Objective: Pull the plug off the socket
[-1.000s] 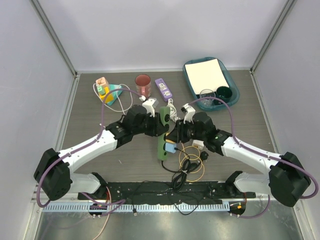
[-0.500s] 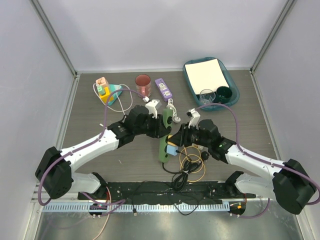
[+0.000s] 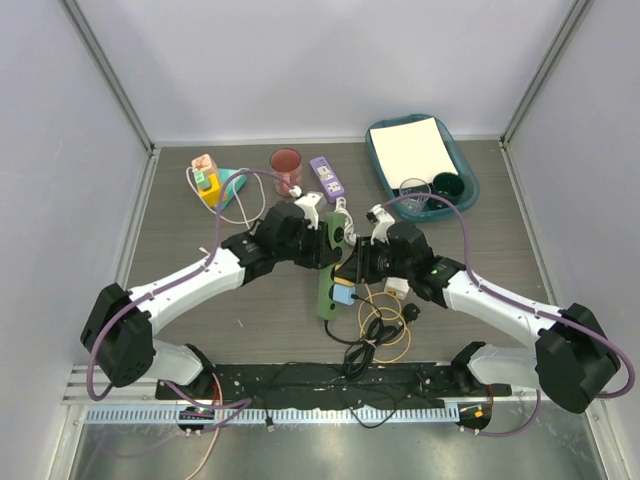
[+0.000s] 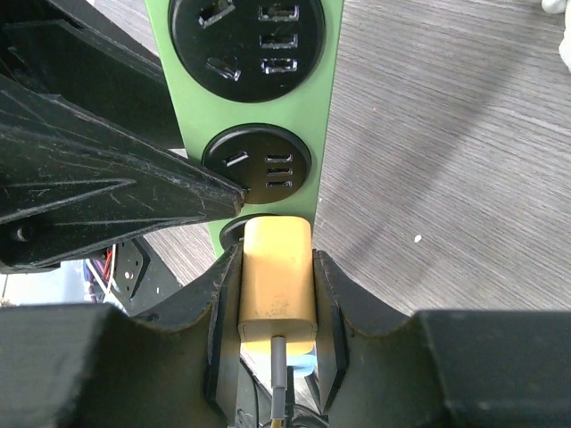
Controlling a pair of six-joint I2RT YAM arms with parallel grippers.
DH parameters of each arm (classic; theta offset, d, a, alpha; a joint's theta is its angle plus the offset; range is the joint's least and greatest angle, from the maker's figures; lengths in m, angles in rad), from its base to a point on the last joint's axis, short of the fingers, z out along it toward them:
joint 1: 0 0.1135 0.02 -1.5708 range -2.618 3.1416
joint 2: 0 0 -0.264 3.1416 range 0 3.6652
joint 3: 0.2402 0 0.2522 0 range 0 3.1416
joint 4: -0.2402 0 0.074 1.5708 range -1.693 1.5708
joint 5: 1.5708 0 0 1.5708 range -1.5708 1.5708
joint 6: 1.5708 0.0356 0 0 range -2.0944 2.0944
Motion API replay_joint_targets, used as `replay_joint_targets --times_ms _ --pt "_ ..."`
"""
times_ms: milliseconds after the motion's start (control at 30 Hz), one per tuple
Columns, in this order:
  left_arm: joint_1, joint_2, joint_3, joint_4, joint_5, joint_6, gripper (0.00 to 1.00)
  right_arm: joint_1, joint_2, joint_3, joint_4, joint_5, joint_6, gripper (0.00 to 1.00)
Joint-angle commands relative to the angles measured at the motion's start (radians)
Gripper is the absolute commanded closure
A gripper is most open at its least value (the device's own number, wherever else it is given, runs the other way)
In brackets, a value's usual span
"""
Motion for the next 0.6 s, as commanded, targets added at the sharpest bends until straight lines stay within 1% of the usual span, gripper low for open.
replay_joint_targets --times_ms 0,67,167,267,400,500,567 --pt "0.038 0.05 0.027 -0.16 -0.155 0.108 1.0 -0.004 -0.073 0.001 0.062 -0.129 -0.003 0.99" --pt "0.038 0.071 0.042 -0.179 -0.155 0.106 1.0 -0.004 -0.108 -0.024 0.079 -0.122 -0.006 0.99" --pt "0.038 0.054 0.023 -0.145 -0.094 0.121 1.0 -0.009 -0.16 -0.068 0.102 -0.068 -0.031 0.99" --pt "0.038 0.034 0.023 -0.139 -0.106 0.147 1.0 -0.034 -0.188 -0.105 0.116 -0.049 -0.054 0.99" --pt "0.038 0.022 0.029 -0.179 -0.169 0.177 1.0 -0.094 -0.188 -0.122 0.11 -0.1 -0.057 0.99" --pt "0.038 0.027 0.032 -0.185 -0.172 0.18 1.0 -0.113 -0.17 -0.131 0.13 -0.164 -0.043 0.99" --pt "0.037 0.054 0.046 -0.206 -0.186 0.18 1.0 -0.113 -0.139 -0.102 0.101 -0.187 -0.025 0.99"
